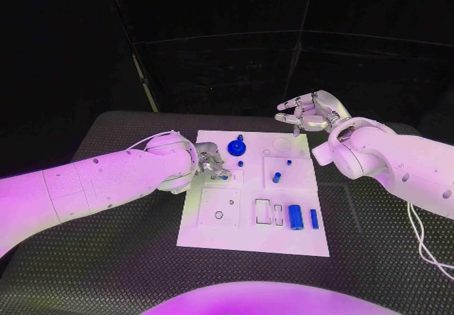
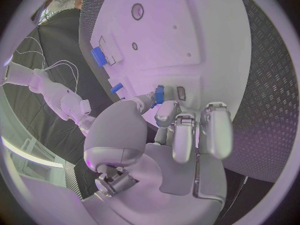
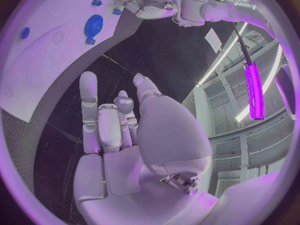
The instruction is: Assemble the parts on the task board
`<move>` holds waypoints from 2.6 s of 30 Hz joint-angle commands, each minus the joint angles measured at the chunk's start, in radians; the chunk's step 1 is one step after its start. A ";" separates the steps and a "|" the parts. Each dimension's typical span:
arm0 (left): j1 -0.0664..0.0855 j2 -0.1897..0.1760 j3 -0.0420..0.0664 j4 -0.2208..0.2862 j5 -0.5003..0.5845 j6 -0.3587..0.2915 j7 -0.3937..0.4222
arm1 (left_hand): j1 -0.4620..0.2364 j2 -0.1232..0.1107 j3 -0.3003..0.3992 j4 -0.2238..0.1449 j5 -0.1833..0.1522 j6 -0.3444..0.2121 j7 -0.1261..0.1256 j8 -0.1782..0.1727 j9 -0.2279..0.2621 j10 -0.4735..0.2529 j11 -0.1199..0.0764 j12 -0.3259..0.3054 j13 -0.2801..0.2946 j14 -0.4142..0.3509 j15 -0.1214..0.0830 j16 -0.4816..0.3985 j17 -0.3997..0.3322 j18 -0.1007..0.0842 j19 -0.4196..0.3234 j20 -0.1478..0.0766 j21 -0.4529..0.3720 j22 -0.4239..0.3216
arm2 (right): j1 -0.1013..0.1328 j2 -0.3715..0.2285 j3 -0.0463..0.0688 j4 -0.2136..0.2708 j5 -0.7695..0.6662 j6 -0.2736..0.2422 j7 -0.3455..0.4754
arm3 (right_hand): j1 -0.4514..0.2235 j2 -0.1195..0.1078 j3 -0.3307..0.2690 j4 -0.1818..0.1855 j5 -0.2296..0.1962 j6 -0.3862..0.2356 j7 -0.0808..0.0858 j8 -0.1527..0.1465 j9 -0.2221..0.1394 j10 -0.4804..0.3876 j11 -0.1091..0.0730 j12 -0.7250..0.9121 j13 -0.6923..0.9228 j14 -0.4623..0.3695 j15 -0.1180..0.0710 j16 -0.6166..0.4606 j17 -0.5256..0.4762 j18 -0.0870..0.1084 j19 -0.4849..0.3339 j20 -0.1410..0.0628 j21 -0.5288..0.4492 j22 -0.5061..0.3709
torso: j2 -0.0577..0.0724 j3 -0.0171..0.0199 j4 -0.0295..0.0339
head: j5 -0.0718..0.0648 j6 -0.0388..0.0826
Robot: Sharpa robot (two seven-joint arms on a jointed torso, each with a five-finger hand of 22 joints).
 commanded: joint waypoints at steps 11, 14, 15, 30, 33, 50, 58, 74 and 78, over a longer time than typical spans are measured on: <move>-0.003 0.019 -0.003 -0.020 -0.003 0.056 -0.007 | -0.062 -0.008 0.154 -0.145 0.006 0.032 -0.016 0.017 0.010 0.028 -0.009 0.024 0.023 0.104 -0.011 0.003 0.263 -0.010 0.016 -0.004 0.012 0.043 | 0.002 0.002 0.001 -0.001 -0.003 0.007 0.004 | -0.013 0.001 -0.001 0.005 0.001 -0.007 0.001 0.004 0.001 -0.003 0.001 0.005 0.000 -0.003 0.004 -0.003 0.002 0.005 0.007 -0.002 -0.004 -0.001 | 0.000 0.0013 -0.0007 | 0.000 -0.003; -0.003 0.024 -0.002 -0.024 -0.003 0.058 -0.007 | -0.073 -0.010 0.148 -0.141 0.006 0.036 -0.018 0.018 0.011 0.032 -0.011 0.026 0.026 0.104 -0.012 0.003 0.263 -0.011 0.018 -0.006 0.014 0.046 | 0.002 0.003 0.001 -0.001 -0.003 0.007 0.004 | -0.014 0.001 -0.001 0.006 0.000 -0.007 0.001 0.005 0.001 -0.005 0.001 0.004 -0.003 -0.003 0.004 -0.004 0.000 0.006 0.007 -0.002 -0.005 -0.004 | 0.000 0.0019 -0.0011 | 0.000 -0.004; -0.003 0.026 -0.002 -0.025 -0.003 0.059 -0.007 | -0.076 -0.010 0.146 -0.140 0.006 0.037 -0.018 0.018 0.011 0.032 -0.011 0.027 0.027 0.104 -0.013 0.003 0.263 -0.011 0.018 -0.006 0.014 0.047 | 0.002 0.003 0.001 -0.001 -0.003 0.007 0.004 | -0.014 0.001 -0.001 0.006 0.000 -0.007 0.001 0.005 0.001 -0.005 0.001 0.004 -0.003 -0.003 0.004 -0.004 0.000 0.006 0.007 -0.002 -0.005 -0.004 | 0.000 0.0015 -0.0009 | 0.000 -0.004; -0.002 0.047 -0.002 -0.050 -0.003 0.060 -0.007 | -0.104 -0.004 0.129 -0.128 0.006 0.050 -0.024 0.019 0.011 0.042 -0.016 0.036 0.037 0.104 -0.017 0.003 0.263 -0.014 0.025 -0.010 0.020 0.058 | 0.002 0.004 0.001 -0.003 -0.003 0.008 0.004 | -0.014 0.001 -0.001 0.006 0.000 -0.007 0.001 0.005 0.001 -0.005 0.001 0.004 -0.003 -0.003 0.004 -0.004 0.000 0.006 0.007 -0.002 -0.005 -0.004 | 0.001 0.0010 -0.0002 | -0.005 -0.005; -0.002 0.050 -0.002 -0.053 -0.003 0.062 -0.007 | -0.110 -0.004 0.125 -0.126 0.006 0.052 -0.025 0.019 0.011 0.044 -0.017 0.039 0.041 0.104 -0.017 0.003 0.263 -0.014 0.027 -0.011 0.022 0.061 | 0.002 0.005 0.001 -0.003 -0.003 0.008 0.004 | -0.014 0.001 -0.001 0.006 0.000 -0.007 0.001 0.005 0.001 -0.005 0.001 0.004 -0.003 -0.003 0.004 -0.004 0.000 0.006 0.007 -0.002 -0.005 -0.004 | 0.001 0.0009 -0.0002 | -0.006 -0.005; -0.002 0.058 -0.002 -0.061 -0.003 0.067 -0.006 | -0.169 0.001 0.071 -0.095 0.006 0.076 -0.031 0.019 0.011 0.062 -0.022 0.057 0.064 0.104 -0.022 0.003 0.263 -0.017 0.037 -0.015 0.030 0.076 | 0.002 0.005 0.001 -0.004 -0.003 0.009 0.004 | -0.016 0.002 -0.001 0.008 0.000 -0.007 0.001 0.006 0.002 -0.005 0.001 0.004 -0.003 -0.003 0.004 -0.004 0.000 0.006 0.007 -0.002 -0.006 -0.004 | 0.000 0.0001 0.0009 | -0.009 -0.008; -0.002 0.061 -0.002 -0.061 -0.003 0.062 -0.005 | -0.217 0.013 0.041 -0.064 0.006 0.087 -0.033 0.014 0.008 0.069 -0.024 0.063 0.073 0.104 -0.023 0.003 0.263 -0.019 0.042 -0.017 0.034 0.085 | 0.002 0.006 0.001 -0.006 -0.003 0.012 0.004 | -0.016 0.002 -0.001 0.008 0.000 -0.007 0.001 0.006 0.002 -0.005 0.001 0.004 -0.003 -0.003 0.004 -0.004 0.000 0.006 0.007 -0.002 -0.006 -0.004 | 0.000 -0.0002 0.0003 | -0.009 -0.009; -0.002 0.062 -0.002 -0.065 -0.003 0.061 -0.005 | -0.264 0.010 0.014 -0.044 0.006 0.098 -0.036 0.014 0.008 0.076 -0.025 0.072 0.085 0.104 -0.024 0.003 0.263 -0.021 0.046 -0.019 0.037 0.091 | 0.002 0.006 0.001 -0.007 -0.003 0.013 0.004 | -0.018 0.003 -0.001 0.009 0.001 -0.007 0.001 0.006 0.002 -0.005 0.001 0.005 -0.003 -0.003 0.004 -0.004 0.000 0.006 0.007 -0.002 -0.006 -0.004 | 0.000 -0.0002 0.0007 | -0.009 -0.010; -0.002 0.060 -0.002 -0.066 -0.003 0.061 -0.005 | -0.266 0.011 0.013 -0.043 0.006 0.100 -0.037 0.015 0.009 0.077 -0.026 0.073 0.086 0.104 -0.025 0.003 0.263 -0.021 0.046 -0.019 0.038 0.092 | 0.002 0.006 0.001 -0.008 -0.003 0.013 0.005 | -0.018 0.003 -0.001 0.009 0.001 -0.007 0.001 0.006 0.002 -0.005 0.001 0.005 -0.003 -0.003 0.004 -0.004 0.000 0.006 0.007 -0.002 -0.006 -0.004 | 0.000 -0.0002 0.0006 | -0.010 -0.011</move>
